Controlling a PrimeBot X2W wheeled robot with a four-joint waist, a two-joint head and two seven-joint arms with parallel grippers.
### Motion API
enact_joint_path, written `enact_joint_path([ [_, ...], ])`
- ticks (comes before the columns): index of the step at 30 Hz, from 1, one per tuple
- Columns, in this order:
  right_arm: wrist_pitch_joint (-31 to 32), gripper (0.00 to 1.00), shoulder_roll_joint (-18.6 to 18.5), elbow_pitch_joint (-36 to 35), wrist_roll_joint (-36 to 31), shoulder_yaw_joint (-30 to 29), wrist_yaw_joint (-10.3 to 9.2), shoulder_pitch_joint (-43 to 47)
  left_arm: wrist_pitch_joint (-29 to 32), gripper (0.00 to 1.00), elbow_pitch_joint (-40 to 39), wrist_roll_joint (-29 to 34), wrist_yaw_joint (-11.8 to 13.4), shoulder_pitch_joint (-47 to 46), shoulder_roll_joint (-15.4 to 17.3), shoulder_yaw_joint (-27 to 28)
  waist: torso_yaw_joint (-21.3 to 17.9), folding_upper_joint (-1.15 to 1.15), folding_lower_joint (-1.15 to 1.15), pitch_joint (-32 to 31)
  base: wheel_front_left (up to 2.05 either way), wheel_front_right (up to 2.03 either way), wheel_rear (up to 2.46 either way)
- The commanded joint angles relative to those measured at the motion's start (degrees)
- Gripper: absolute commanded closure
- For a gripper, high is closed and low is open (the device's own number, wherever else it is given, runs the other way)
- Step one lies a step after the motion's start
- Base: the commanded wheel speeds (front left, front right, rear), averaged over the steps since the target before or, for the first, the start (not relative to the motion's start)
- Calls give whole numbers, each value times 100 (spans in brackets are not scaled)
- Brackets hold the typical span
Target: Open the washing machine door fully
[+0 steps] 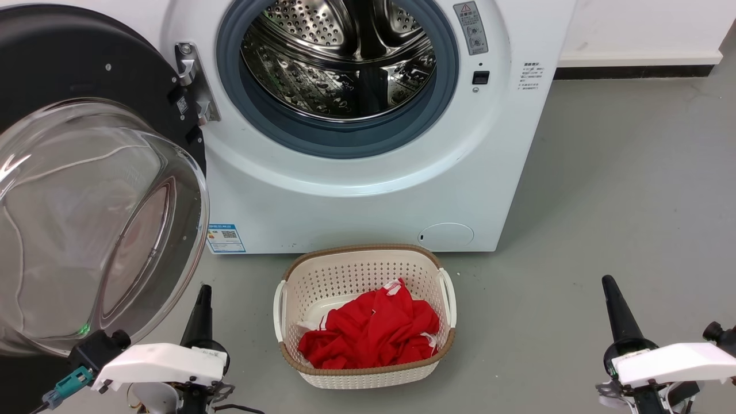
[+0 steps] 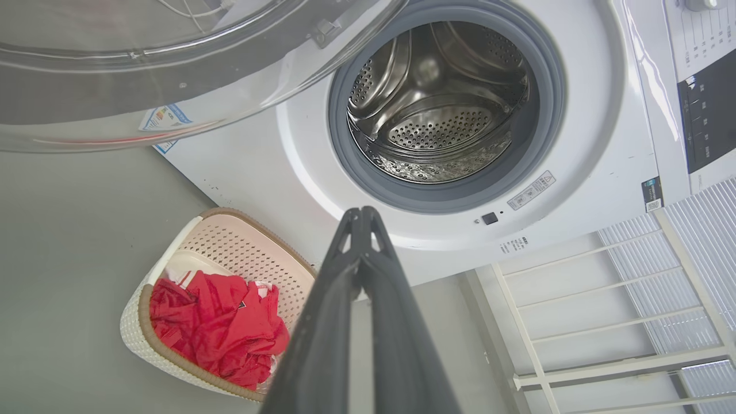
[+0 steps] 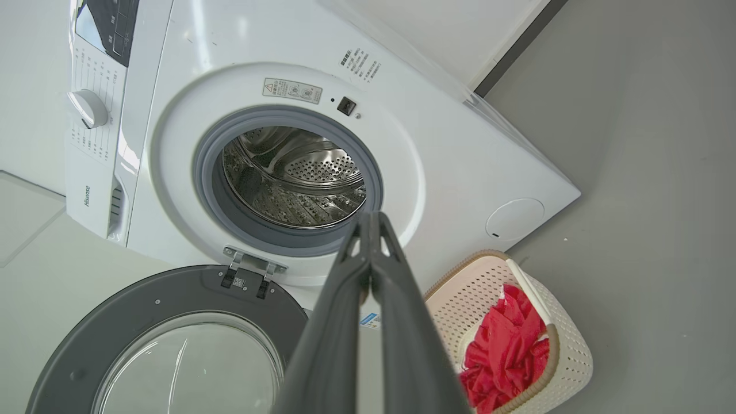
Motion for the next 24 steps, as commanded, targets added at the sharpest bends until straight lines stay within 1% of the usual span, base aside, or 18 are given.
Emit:
enact_joint_path([
  [1, 30, 100, -44, -14, 180, -20, 0, -150, 43, 100, -27, -161, -43, -155, -16, 33, 1, 0, 0, -1, 0, 0, 0],
  [24, 292, 100, -37, 163, 1527, -114, -1, -291, 377, 100, 79, -1478, -291, -196, -66, 230, 20, 0, 0, -22, 0, 0, 0],
])
